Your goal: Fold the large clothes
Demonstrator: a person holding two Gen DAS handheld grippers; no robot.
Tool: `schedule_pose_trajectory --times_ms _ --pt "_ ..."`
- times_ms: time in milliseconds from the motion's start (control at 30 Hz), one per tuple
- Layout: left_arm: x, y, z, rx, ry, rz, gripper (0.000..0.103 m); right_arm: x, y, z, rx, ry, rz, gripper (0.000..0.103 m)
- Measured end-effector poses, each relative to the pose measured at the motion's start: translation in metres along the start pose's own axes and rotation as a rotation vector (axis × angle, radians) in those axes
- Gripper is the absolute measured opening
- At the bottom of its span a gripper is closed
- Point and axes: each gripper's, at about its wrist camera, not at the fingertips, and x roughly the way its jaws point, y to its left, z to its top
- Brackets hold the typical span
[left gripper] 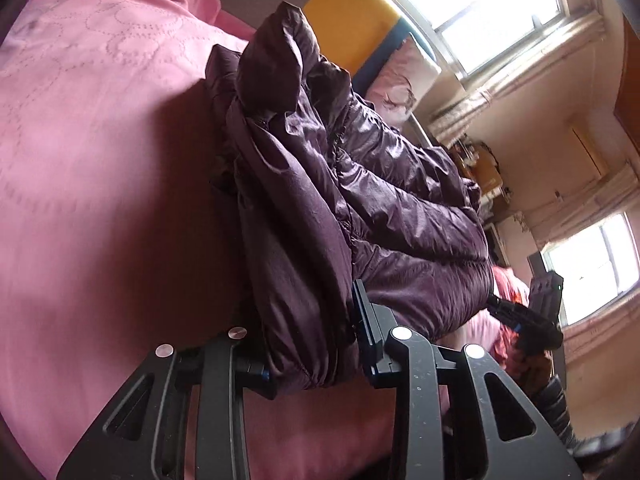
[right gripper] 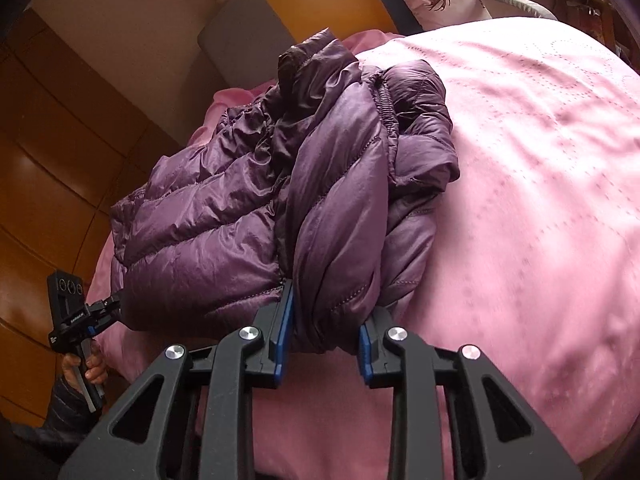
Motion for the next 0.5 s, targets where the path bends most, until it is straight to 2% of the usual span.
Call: schedule_pose_trajectory --times_ms 100,133,167,200,233,333,400,500 --pt "-0.019 -0.009 -0.025 0.034 0.03 0.002 0.031 -0.027 0.001 -0.028 -0.048 0.042 0.001 0.025" --pt "-0.026 -0.011 -0.033 0.049 0.04 0.017 0.038 -0.035 0.003 -0.032 -0.06 0.051 -0.002 0.028" --pt "-0.031 -0.011 -0.037 0.055 0.039 0.039 0.052 -0.038 0.005 -0.035 -0.061 0.049 -0.019 0.039" --pt "-0.037 -0.012 -0.036 0.06 0.029 0.063 0.057 -0.041 0.008 -0.034 -0.066 0.038 -0.046 0.045" --pt "-0.046 -0.012 -0.033 0.067 -0.003 0.085 0.064 -0.048 0.009 -0.033 -0.078 0.022 -0.068 0.045" --pt "-0.062 -0.008 -0.01 0.067 -0.086 0.089 0.065 -0.066 0.023 -0.021 -0.106 -0.055 -0.11 0.049" --pt "-0.066 -0.008 0.004 0.067 -0.123 0.096 0.065 -0.067 0.036 -0.001 -0.138 -0.121 -0.131 0.05" --pt "-0.049 -0.022 0.022 0.081 -0.157 0.118 0.07 -0.057 0.064 0.027 -0.207 -0.189 -0.174 0.05"
